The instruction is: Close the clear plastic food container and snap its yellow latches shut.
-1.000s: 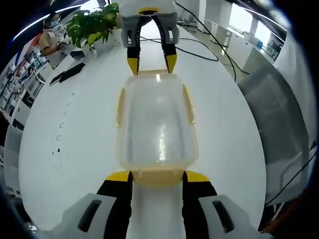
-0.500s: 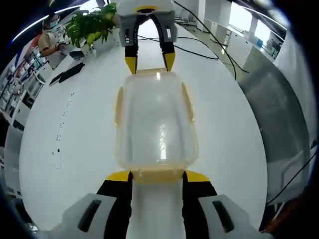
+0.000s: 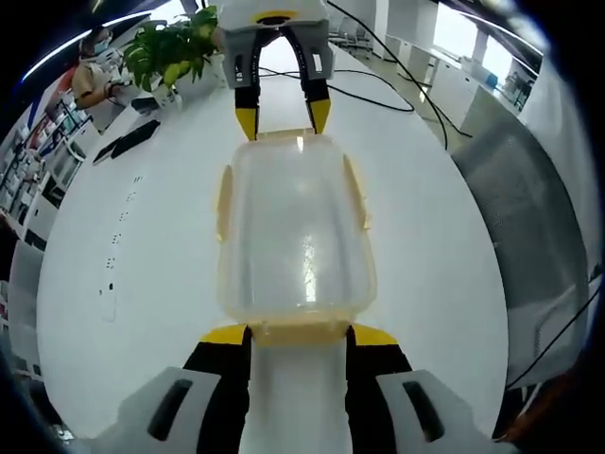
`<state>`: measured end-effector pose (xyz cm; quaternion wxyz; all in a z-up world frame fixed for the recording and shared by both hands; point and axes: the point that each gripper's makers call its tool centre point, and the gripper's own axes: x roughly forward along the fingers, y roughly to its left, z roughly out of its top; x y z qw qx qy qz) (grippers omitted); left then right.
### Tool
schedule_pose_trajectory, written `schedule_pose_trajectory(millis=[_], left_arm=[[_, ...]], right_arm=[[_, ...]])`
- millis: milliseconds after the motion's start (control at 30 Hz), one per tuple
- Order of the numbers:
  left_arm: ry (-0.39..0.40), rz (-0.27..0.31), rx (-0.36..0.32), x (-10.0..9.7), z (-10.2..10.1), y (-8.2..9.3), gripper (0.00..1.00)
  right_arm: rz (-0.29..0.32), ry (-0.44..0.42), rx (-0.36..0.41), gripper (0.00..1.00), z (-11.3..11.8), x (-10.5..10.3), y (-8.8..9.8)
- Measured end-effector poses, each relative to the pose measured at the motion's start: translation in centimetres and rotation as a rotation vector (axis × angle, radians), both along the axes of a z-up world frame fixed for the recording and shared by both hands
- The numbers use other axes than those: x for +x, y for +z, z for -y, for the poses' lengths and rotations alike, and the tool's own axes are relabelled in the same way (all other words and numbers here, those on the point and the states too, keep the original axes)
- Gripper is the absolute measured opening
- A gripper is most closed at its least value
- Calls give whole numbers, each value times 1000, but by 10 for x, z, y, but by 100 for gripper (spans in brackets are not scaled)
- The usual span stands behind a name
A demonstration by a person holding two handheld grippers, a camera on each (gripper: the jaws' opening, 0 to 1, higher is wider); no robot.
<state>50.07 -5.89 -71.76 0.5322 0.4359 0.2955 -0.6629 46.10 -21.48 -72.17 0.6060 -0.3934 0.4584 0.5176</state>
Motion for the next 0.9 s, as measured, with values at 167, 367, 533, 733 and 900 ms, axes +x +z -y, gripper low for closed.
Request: schedule_pose_trajectory(millis=[167, 367, 533, 733, 900], left_arm=[[2, 4, 0, 0, 0, 0, 34], [2, 14, 1, 1, 0, 0, 34], [-1, 14, -3, 1, 1, 1, 34], [10, 24, -10, 6, 0, 4, 39], [24, 26, -7, 8, -5, 7, 40]], right_arm=[[1, 2, -1, 37, 0, 0, 0], [7, 7, -3, 38, 1, -1, 0], [6, 1, 1, 38, 1, -1, 0], [14, -1, 3, 40, 1, -1, 1], [26, -15, 4, 42, 1, 3, 4]])
